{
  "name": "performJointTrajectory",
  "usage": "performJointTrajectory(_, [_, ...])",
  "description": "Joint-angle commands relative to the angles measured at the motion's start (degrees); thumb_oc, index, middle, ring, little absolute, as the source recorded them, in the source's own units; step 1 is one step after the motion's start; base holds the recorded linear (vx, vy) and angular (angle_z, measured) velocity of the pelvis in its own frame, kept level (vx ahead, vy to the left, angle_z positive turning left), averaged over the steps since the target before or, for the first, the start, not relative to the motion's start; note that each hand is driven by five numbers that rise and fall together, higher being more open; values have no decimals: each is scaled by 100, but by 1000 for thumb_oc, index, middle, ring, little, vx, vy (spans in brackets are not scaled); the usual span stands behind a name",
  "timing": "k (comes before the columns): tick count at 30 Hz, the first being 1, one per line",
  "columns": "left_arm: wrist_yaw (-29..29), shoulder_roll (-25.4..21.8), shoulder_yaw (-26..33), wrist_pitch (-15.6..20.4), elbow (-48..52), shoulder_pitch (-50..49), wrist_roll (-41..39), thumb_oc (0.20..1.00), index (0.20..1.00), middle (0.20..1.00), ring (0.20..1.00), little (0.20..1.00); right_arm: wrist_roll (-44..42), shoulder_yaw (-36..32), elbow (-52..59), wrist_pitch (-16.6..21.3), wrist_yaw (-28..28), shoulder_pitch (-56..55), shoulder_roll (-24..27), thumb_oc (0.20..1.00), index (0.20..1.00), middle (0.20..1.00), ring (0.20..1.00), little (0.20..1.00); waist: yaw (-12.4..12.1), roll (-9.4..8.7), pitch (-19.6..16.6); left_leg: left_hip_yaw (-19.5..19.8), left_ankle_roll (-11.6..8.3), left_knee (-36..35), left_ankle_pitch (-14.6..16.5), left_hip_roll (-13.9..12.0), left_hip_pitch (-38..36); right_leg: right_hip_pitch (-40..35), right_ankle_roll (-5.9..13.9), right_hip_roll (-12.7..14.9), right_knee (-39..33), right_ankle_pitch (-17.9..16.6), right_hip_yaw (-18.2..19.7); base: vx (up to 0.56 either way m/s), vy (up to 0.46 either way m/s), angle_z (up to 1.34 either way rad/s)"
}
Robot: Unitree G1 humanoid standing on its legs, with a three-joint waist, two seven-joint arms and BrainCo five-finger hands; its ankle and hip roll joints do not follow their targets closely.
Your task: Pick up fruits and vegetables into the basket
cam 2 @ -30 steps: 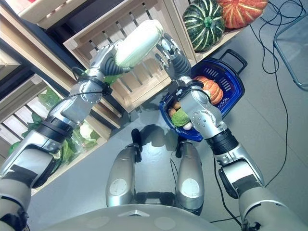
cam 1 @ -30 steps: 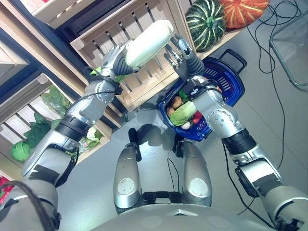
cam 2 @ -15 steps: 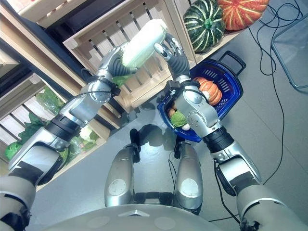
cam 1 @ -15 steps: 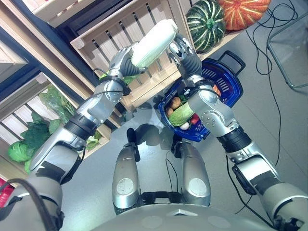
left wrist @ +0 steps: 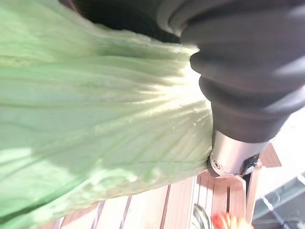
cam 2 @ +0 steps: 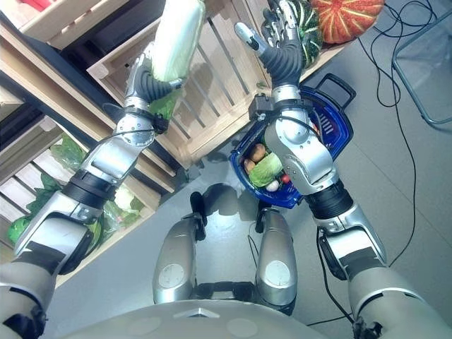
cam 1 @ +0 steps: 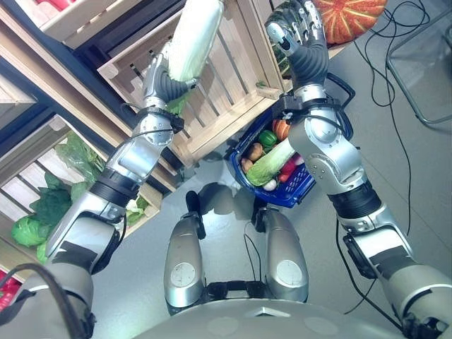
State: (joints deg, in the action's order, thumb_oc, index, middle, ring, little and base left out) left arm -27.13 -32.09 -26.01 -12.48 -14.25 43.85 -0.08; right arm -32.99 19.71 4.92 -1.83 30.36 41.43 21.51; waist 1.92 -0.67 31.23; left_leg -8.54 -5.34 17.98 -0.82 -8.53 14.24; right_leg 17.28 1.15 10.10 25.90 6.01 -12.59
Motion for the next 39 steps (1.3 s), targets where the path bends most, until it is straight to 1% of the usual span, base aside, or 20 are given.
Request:
performJointTrajectory(1, [-461, 115, 448, 594, 582, -35, 124, 200, 200, 200, 200, 200, 24, -260, 428, 413, 162, 146, -66, 1000, 1000, 1000, 1000, 1000, 111, -89, -442, -389, 233, 372, 714, 164, -192, -371, 297, 76, -506, -61, 223, 0, 0, 0])
performJointTrajectory(3, [-495, 170, 467, 720, 604, 7, 272, 200, 200, 200, 200, 200, -128, -265, 406, 449, 154, 148, -132, 1000, 1000, 1000, 1000, 1000, 98, -93, -440, -381, 237, 368, 717, 174, -185, -365, 283, 69, -497, -54, 225, 0, 0, 0])
performJointTrajectory(4, [-507, 188, 460, 776, 618, 20, 391, 200, 200, 200, 200, 200, -233, -261, 394, 431, 118, 143, -168, 1000, 1000, 1000, 1000, 1000, 94, -93, -425, -369, 234, 414, 772, 175, -191, -372, 286, 73, -445, 1, 224, 0, 0, 0])
performJointTrajectory(5, [-506, 187, 461, 785, 623, 27, 411, 200, 200, 200, 200, 200, -238, -261, 393, 425, 112, 148, -173, 1000, 1000, 1000, 1000, 1000, 92, -95, -429, -373, 240, 394, 734, 178, -176, -359, 277, 71, -470, -36, 224, 0, 0, 0])
performJointTrajectory(6, [-472, 201, 441, 847, 648, 50, 608, 200, 200, 200, 200, 200, -452, -230, 372, 401, 20, 153, -230, 1000, 1000, 1000, 1000, 1000, 82, -98, -436, -376, 244, 381, 720, 185, -167, -353, 269, 67, -487, -51, 225, 0, 0, 0])
performJointTrajectory(8, [-430, 192, 407, 890, 671, 81, 783, 200, 200, 200, 200, 200, -619, -178, 359, 398, -47, 159, -270, 1000, 1000, 1000, 1000, 1000, 69, -104, -434, -384, 248, 381, 718, 184, -165, -345, 260, 68, -479, -51, 218, 0, 0, 0])
performJointTrajectory(9, [-388, 176, 363, 887, 675, 102, 898, 200, 200, 200, 200, 200, -727, -140, 350, 420, -105, 156, -291, 1000, 1000, 1000, 1000, 1000, 64, -105, -424, -381, 240, 411, 768, 179, -186, -366, 267, 73, -445, -3, 213, 0, 0, 0])
performJointTrajectory(10, [-369, 160, 322, 886, 677, 120, 974, 200, 200, 200, 200, 200, -806, -105, 339, 422, -161, 164, -315, 1000, 1000, 1000, 1000, 1000, 56, -108, -432, -387, 249, 379, 718, 187, -173, -356, 255, 67, -485, -55, 209, 0, 0, 0])
performJointTrajectory(12, [-282, 140, 210, 858, 657, 153, 1184, 200, 200, 200, 200, 200, -967, -10, 280, 463, -374, 182, -383, 1000, 1000, 1000, 1000, 1000, 39, -105, -426, -376, 246, 408, 759, 188, -189, -375, 257, 69, -450, -11, 198, 0, 0, 0])
performJointTrajectory(13, [-211, 129, 158, 809, 650, 180, 1260, 200, 200, 200, 200, 200, -1022, 29, 278, 439, -430, 207, -405, 1000, 1000, 1000, 1000, 1000, 33, -105, -439, -379, 254, 367, 706, 191, -177, -358, 248, 65, -487, -61, 194, 0, 0, 0])
performJointTrajectory(15, [-89, 92, 32, 748, 635, 234, 1527, 200, 200, 200, 200, 200, -1216, 122, 247, 366, -565, 235, -447, 1000, 1000, 1000, 1000, 1000, 16, -105, -443, -375, 257, 369, 710, 193, -185, -360, 251, 70, -474, -55, 186, 0, 0, 0])
performJointTrajectory(20, [226, -23, -258, 612, 637, 355, 2103, 200, 200, 200, 200, 200, -1675, 278, 111, 240, -762, 262, -501, 1000, 1000, 1000, 1000, 1000, -15, -108, -479, -376, 253, 331, 688, 194, -199, -381, 266, 79, -520, -87, 155, 1, 0, 1])
performJointTrajectory(25, [343, -97, -477, 627, 662, 464, 2465, 200, 200, 200, 200, 200, -1872, 366, -63, 196, -897, 295, -507, 1000, 1000, 1000, 1000, 1000, -36, -113, -489, -379, 250, 313, 686, 187, -204, -386, 283, 92, -536, -96, 121, 1, 0, 1])
performJointTrajectory(28, [442, -98, -601, 569, 666, 518, 2693, 200, 200, 200, 200, 200, -1911, 409, -151, 174, -925, 300, -550, 1000, 1000, 1000, 1000, 1000, -43, -123, -488, -382, 249, 307, 688, 185, -202, -392, 290, 94, -553, -103, 106, 0, 0, 0])
performJointTrajectory(32, [446, -126, -776, 624, 662, 574, 3082, 200, 200, 200, 200, 200, -2151, 462, -204, 157, -1056, 314, -549, 1000, 1000, 1000, 1000, 1000, -55, -153, -467, -379, 249, 327, 701, 179, -181, -378, 305, 103, -551, -112, 90, 0, 0, 0])
performJointTrajectory(37, [409, -143, -965, 741, 679, 610, 3598, 200, 200, 200, 200, 200, -2696, 513, -250, 126, -1371, 291, -618, 1000, 1000, 1000, 1000, 1000, -79, -193, -456, -372, 252, 306, 707, 181, -178, -384, 321, 102, -584, -132, 71, 0, 0, 0])
performJointTrajectory(39, [345, -181, -1092, 846, 696, 629, 3936, 200, 200, 200, 200, 200, -3164, 556, -277, 113, -1591, 286, -660, 1000, 1000, 1000, 1000, 1000, -103, -227, -452, -366, 254, 304, 720, 178, -174, -385, 332, 102, -593, -138, 60, -6, -33, 1])
